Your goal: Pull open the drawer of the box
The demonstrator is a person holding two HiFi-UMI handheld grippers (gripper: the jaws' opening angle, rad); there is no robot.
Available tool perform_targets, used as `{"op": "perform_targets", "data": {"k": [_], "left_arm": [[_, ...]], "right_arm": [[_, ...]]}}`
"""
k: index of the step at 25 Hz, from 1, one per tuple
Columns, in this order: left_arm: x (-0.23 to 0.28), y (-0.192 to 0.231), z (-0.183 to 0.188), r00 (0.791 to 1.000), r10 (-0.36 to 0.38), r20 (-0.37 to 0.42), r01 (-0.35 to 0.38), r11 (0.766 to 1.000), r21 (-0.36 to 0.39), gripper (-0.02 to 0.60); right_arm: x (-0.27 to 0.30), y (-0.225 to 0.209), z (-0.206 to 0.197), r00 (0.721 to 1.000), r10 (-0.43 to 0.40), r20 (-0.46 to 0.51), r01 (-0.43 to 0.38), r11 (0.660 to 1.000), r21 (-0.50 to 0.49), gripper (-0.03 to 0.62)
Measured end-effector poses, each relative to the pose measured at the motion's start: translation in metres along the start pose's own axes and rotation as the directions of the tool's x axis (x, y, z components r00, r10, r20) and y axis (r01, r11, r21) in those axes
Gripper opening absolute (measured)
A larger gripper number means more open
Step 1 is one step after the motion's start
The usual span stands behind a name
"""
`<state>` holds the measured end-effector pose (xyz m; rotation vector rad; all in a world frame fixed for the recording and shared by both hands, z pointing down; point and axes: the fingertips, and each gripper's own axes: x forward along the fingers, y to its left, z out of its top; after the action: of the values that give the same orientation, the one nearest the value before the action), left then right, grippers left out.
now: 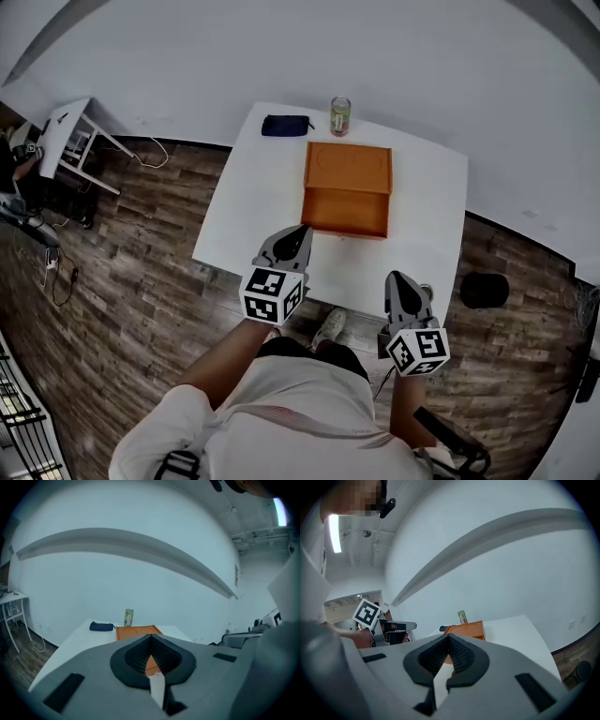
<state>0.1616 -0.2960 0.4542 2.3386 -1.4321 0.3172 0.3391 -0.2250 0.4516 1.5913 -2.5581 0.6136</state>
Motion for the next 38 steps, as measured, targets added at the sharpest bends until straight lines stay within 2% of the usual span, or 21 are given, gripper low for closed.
{"op": "perform_targets", "data": {"k": [7, 12, 20, 26, 31, 38], "left_arm": [[-0.072, 0.02, 0.035, 0.991, -0.08, 0.104, 0.075, 0.996, 0.058, 0.011], [-0.126, 0.041, 0.051, 0.979, -0.118, 0.164, 0.1, 0.989, 0.112, 0.011], [-0.205, 0.063, 0.048, 0.956, -0.21, 0.205, 0.188, 0.975, 0.121, 0.011], [-0.241, 0.063, 0.036, 0.934, -0.282, 0.219, 0.26, 0.958, 0.123, 0.011], [-0.26, 0.058, 0.035, 0.924, -0.308, 0.228, 0.285, 0.95, 0.129, 0.011], [-0.266, 0.038, 0.032, 0.926, -0.298, 0.231, 0.279, 0.954, 0.111, 0.011]], "right_arm": [[-0.016, 0.046, 0.017, 0.996, -0.058, 0.067, 0.061, 0.997, -0.042, 0.002], [-0.034, 0.087, 0.018, 0.99, -0.1, 0.095, 0.107, 0.992, -0.066, 0.002], [-0.073, 0.149, 0.027, 0.974, -0.16, 0.159, 0.18, 0.976, -0.122, 0.002], [-0.103, 0.177, 0.026, 0.964, -0.196, 0.182, 0.223, 0.965, -0.14, 0.002], [-0.12, 0.192, 0.03, 0.956, -0.21, 0.203, 0.24, 0.961, -0.137, 0.002], [-0.132, 0.188, 0.038, 0.957, -0.192, 0.217, 0.227, 0.962, -0.154, 0.002]]}}
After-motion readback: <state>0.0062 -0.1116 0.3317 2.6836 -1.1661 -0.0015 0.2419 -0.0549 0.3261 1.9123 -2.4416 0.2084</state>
